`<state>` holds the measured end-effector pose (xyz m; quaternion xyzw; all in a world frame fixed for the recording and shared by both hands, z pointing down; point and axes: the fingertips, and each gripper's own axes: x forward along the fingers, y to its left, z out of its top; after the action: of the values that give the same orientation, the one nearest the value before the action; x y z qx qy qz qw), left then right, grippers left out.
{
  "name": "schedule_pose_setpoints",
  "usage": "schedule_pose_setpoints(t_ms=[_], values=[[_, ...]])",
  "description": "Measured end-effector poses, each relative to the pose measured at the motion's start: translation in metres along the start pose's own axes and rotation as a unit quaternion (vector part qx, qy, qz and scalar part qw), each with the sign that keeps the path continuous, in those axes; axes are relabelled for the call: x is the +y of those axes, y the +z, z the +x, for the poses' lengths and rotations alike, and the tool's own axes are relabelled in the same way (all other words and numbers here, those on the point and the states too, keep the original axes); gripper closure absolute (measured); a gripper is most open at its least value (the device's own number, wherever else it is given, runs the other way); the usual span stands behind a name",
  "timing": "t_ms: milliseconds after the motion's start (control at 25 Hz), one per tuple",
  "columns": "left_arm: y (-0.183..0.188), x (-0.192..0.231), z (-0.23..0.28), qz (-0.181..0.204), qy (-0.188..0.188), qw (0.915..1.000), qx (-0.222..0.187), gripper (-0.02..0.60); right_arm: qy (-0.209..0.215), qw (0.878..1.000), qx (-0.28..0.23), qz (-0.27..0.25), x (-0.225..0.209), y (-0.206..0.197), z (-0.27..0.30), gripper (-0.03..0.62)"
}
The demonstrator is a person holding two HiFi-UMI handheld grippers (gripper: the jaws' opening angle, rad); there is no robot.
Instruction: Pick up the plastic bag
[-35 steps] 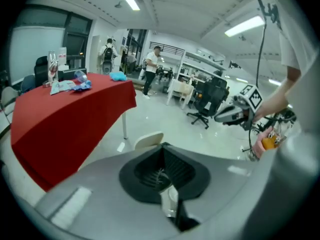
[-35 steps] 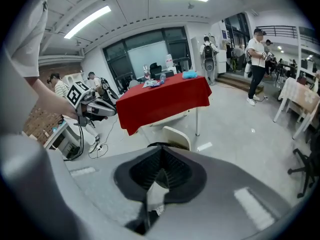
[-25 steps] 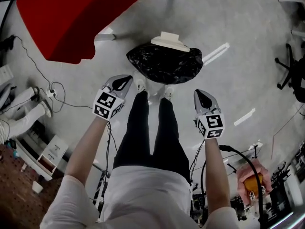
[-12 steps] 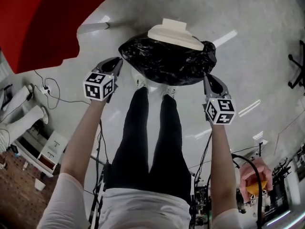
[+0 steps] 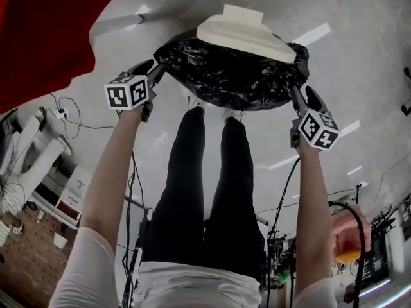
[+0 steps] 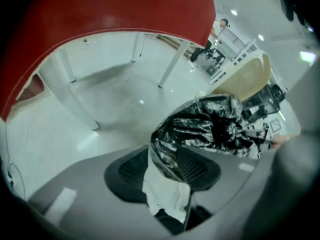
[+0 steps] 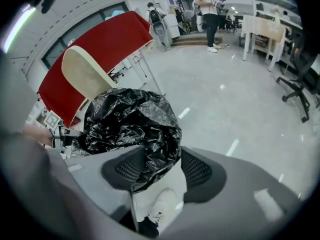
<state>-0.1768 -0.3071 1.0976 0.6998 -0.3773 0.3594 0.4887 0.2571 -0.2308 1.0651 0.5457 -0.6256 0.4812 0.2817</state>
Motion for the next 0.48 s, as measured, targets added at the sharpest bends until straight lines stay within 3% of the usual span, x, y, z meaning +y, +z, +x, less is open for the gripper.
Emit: schedule_pose_setpoints(t_ms=[200,320,400,480], values=[[0.002,0.005,0.035,-0.034,-0.017,0.9993,0.005,0.399,0.028,0.999,0.014,0.025,0.000,-0.011,0.030,0.345],[-0.001,0.006,0.046,-0.031,-0.018,0.9993,0.011,0.467,0.053,0.998,0.024,0.035,0.006,-0.015,0.040,0.360],[0.004,-0.003,0.034,-0.012,-0.014,0.9998,0.005,0.575,0.054,0.998,0.022,0.027,0.012,-0.009,0.029,0.468],[0.006,-0.017,0.017,0.007,-0.012,0.9999,0.001,0.575,0.051,0.998,0.020,0.009,0.018,-0.005,0.013,0.571]])
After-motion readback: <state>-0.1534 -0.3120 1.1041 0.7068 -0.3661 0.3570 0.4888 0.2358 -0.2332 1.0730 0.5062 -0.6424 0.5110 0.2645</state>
